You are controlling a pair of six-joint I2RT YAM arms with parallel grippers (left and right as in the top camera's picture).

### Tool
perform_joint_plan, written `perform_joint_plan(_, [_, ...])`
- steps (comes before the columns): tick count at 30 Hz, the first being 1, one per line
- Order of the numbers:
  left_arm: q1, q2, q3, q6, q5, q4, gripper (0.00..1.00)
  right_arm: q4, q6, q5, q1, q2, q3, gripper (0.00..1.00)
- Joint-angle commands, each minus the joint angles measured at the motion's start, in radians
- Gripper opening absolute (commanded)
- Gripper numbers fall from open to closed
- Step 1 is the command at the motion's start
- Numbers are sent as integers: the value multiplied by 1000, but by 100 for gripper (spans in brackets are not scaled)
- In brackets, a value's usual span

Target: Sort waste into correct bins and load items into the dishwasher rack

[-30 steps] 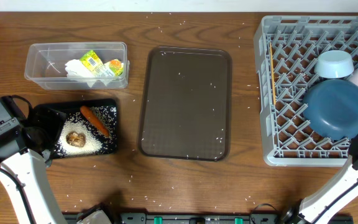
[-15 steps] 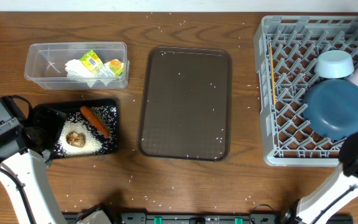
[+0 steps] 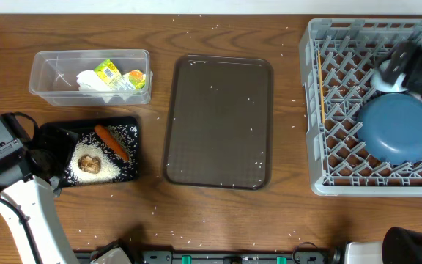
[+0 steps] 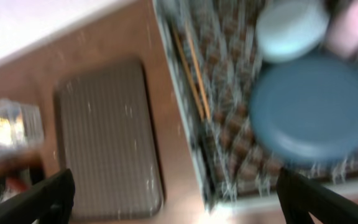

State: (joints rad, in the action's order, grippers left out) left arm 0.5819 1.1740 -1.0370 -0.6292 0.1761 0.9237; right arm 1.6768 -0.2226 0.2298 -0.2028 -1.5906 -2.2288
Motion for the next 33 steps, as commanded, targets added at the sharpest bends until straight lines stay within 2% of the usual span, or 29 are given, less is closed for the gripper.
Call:
perform_joint_plan(1, [5, -5, 6, -4, -12, 3, 98, 22, 2, -18, 46, 21, 31, 99])
perform_joint_plan(8, [5, -5, 6, -4, -12, 3, 98, 10, -10, -18, 124, 185, 242, 99])
perform_joint_plan(12, [5, -5, 6, -4, -12, 3, 98, -21, -10, -15, 163, 304, 432, 99])
perform_joint_plan(15, [5, -5, 6, -4, -12, 3, 98, -104, -48, -16, 184, 430, 633, 99])
perform_joint_plan(22, [5, -5, 6, -4, -12, 3, 98, -284, -62, -16, 183, 606, 926, 99])
perform_joint_plan(27, [5, -5, 6, -4, -12, 3, 98, -325, -62, -16, 183, 631, 1030, 99])
perform_joint_plan(33, [5, -5, 6, -4, -12, 3, 98, -322, -61, -16, 183, 610, 1066, 99])
